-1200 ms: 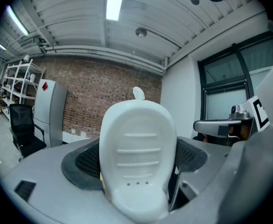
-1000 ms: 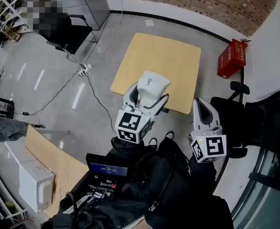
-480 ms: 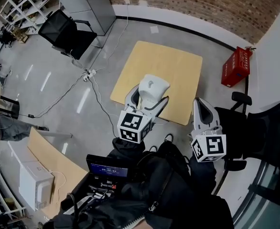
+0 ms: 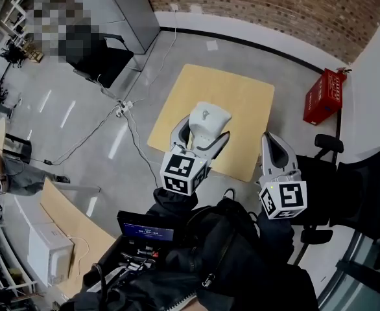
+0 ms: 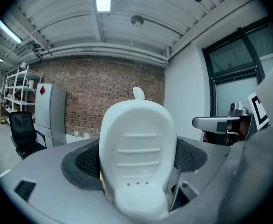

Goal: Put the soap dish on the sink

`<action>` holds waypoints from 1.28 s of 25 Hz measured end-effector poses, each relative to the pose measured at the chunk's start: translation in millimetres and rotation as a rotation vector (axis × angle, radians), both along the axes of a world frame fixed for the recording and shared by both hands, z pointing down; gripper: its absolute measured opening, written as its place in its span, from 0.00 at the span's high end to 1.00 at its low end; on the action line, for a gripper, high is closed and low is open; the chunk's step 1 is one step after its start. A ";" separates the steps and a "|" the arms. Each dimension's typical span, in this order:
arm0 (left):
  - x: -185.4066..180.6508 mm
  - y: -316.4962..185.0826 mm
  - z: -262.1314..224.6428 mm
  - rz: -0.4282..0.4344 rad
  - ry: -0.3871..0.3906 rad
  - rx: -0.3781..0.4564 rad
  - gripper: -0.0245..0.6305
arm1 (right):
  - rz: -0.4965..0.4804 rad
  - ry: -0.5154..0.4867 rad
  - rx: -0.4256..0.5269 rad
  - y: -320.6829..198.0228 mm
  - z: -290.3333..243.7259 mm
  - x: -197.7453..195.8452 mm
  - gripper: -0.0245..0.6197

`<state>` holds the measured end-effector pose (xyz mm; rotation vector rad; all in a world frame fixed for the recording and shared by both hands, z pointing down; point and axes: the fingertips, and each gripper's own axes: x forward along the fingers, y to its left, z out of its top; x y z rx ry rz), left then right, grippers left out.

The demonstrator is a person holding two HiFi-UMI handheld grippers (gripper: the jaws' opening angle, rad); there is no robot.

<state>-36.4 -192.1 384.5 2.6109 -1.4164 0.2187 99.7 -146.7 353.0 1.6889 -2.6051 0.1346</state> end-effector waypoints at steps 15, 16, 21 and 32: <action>26.5 -40.1 47.2 -0.020 -0.047 -0.123 0.26 | -0.025 -0.026 -0.078 -44.9 29.0 29.2 0.95; 25.3 -41.5 56.1 -0.022 -0.051 -0.146 0.26 | -0.029 -0.025 -0.090 -46.5 32.8 27.6 0.95; 23.8 -53.0 97.9 -0.020 -0.058 -0.254 0.26 | -0.030 -0.018 -0.140 -59.6 52.4 23.5 0.95; 21.8 -67.8 225.9 0.028 -0.152 -0.505 0.26 | -0.014 0.012 -0.360 -77.5 143.7 18.3 0.95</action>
